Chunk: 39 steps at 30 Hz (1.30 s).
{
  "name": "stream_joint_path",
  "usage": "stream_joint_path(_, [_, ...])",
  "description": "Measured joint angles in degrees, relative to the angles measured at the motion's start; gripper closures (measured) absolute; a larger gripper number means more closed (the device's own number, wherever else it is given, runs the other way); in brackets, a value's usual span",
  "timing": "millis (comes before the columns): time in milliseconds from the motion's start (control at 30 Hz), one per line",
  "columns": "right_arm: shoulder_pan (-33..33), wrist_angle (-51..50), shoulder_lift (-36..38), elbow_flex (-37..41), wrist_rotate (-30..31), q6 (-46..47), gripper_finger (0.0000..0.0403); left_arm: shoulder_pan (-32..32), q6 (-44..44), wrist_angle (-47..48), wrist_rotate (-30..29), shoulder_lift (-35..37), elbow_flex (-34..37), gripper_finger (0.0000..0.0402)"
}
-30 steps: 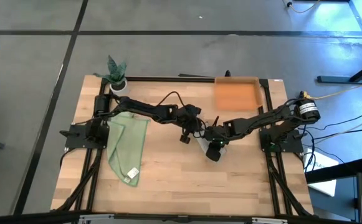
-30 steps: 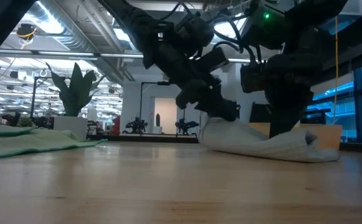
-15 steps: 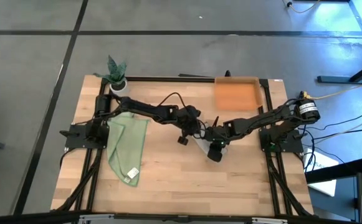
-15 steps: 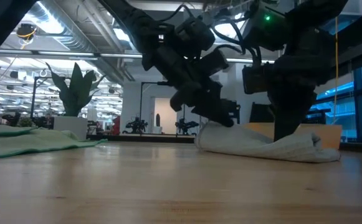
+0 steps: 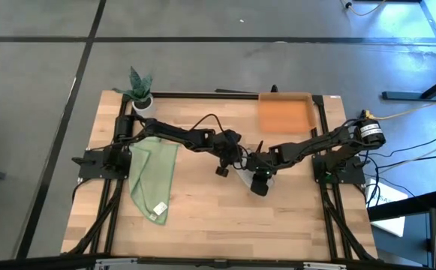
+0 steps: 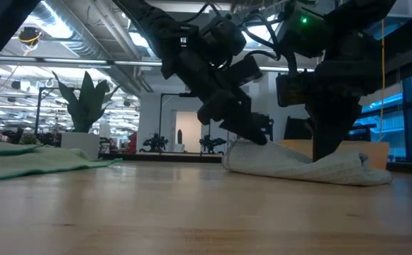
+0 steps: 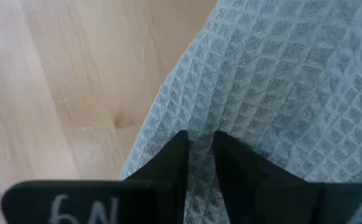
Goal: Roll microfiber towels into tight, uniform cylinder then place into a basket
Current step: Roll the gray microfiber towel
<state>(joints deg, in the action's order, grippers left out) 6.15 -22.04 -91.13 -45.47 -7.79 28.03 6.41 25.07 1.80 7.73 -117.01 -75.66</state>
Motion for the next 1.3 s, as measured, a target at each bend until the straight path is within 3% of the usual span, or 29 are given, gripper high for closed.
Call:
stream_joint_path(433, [0.0, 0.0, 0.0, 0.0, 0.0, -0.1, 0.0324, -1.3, 0.5, -0.3, -2.8, 0.0, 0.0, 0.0397])
stream_joint_path(800, [0.0, 0.0, 0.0, 0.0, 0.1, -0.1, 0.0324, -1.6, -5.1, -1.4, -4.4, 0.0, 0.0, 0.0346])
stream_joint_path(1100, [-0.1, 0.7, 0.0, -0.2, 0.2, -0.1, 0.0324, 0.1, -6.7, -0.9, -5.0, 3.7, 0.1, 0.0352])
stream_joint_path(1300, [0.0, 0.1, 0.0, -0.1, -0.7, -1.7, 0.0324, 4.1, -11.2, -0.3, 3.2, 2.3, -0.2, 0.0363])
